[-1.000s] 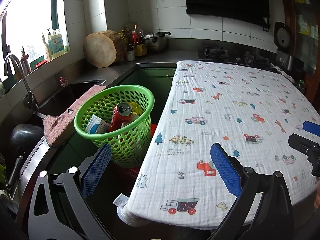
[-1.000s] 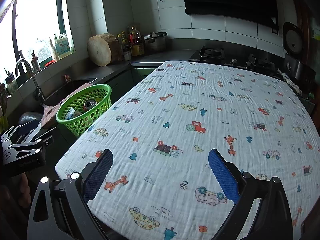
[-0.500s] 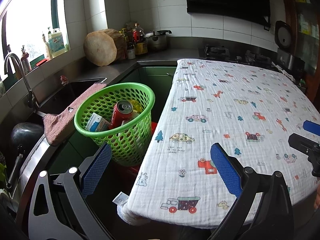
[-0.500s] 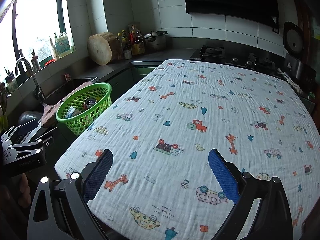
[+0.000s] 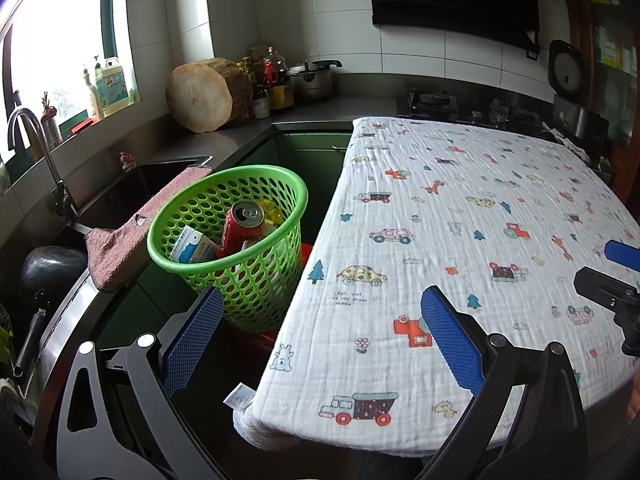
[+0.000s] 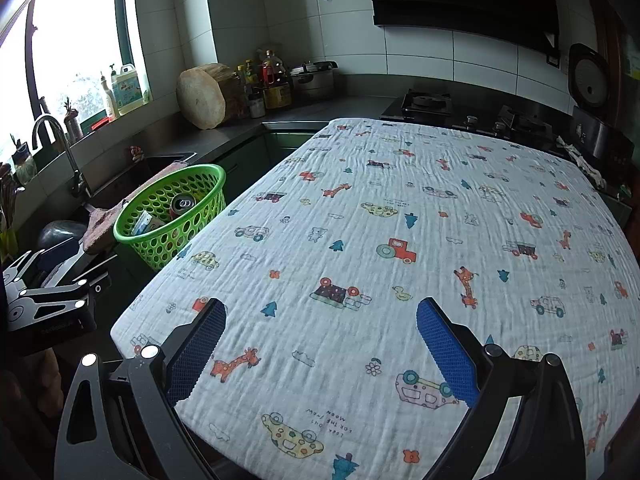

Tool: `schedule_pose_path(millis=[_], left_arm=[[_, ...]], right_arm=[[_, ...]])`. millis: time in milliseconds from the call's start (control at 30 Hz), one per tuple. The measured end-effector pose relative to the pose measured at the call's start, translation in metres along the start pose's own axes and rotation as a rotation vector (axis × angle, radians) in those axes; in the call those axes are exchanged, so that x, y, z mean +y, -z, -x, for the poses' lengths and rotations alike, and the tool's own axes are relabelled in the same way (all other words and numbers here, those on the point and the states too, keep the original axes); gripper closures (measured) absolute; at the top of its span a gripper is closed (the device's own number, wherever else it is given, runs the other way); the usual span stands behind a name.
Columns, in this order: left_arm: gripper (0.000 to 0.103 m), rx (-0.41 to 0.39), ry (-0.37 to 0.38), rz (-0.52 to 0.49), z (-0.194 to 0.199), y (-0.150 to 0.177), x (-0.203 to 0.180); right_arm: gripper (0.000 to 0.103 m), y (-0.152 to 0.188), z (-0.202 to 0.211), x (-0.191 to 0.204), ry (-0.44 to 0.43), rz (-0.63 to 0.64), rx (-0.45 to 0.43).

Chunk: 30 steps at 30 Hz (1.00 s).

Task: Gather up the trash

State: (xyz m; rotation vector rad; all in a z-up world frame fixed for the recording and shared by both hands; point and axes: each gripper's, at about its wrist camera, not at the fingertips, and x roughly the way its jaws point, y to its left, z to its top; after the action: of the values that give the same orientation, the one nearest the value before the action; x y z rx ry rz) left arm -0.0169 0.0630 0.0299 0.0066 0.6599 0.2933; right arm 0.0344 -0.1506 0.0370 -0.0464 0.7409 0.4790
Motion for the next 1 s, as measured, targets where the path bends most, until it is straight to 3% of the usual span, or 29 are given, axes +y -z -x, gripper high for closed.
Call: schedule_pose_path(millis=[1000], left_arm=[[0.005,-0.007,0.013,-0.002,0.003,0.000,-0.003]], right_arm=[[0.010,0.002,-0.002,-0.011,0.018,-0.010,0.000]])
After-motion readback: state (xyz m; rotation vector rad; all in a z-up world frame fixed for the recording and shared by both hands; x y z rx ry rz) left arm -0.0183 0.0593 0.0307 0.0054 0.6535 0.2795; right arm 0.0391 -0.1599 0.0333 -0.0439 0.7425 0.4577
